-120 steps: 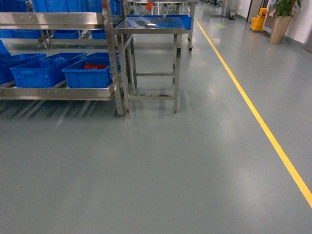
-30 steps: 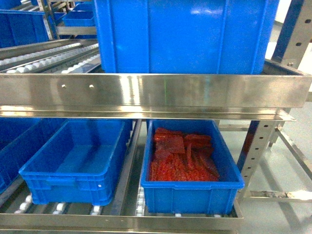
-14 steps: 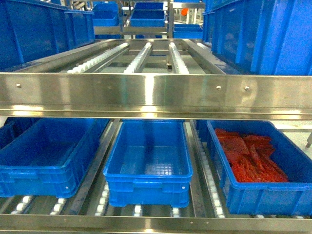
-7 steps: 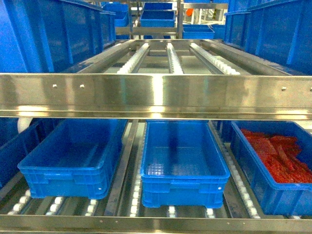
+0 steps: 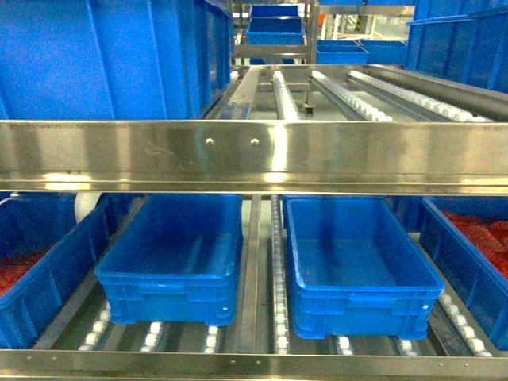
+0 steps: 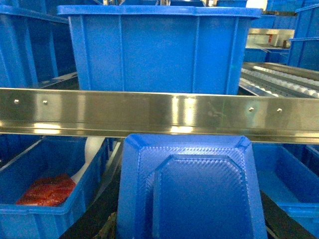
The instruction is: Sort blue parts and orange caps into right shelf containers
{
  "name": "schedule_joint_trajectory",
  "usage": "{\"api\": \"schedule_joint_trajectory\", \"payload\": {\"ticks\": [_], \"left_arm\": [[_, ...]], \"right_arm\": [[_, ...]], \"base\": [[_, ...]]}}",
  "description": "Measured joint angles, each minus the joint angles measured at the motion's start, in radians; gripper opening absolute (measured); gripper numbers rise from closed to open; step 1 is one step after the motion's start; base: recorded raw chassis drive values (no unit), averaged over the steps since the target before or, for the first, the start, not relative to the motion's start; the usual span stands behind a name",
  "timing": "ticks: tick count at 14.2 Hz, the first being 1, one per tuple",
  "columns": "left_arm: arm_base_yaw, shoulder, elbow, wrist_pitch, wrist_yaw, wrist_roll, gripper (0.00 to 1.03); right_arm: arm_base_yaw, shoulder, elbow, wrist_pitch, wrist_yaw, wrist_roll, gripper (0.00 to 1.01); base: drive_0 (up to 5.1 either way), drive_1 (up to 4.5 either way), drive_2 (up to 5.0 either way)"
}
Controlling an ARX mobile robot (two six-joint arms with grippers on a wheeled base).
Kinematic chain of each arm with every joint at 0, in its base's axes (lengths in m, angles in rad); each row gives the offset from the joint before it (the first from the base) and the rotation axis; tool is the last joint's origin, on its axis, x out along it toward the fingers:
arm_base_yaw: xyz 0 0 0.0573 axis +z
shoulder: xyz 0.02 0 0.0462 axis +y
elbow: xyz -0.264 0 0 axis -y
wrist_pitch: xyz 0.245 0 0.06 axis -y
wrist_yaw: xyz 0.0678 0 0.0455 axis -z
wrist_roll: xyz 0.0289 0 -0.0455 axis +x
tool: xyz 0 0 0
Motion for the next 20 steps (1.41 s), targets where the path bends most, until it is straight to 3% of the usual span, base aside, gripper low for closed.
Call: {"api": "schedule_joint_trajectory", "payload": {"ticks": [20], "left_arm": [[0.0,0.0,0.0,-0.001,0.0,0.0,0.43]], "right_arm": [[0.0,0.0,0.0,0.001,0.0,0.0,0.44]], "base": [[0.0,0.0,0.0]]}}
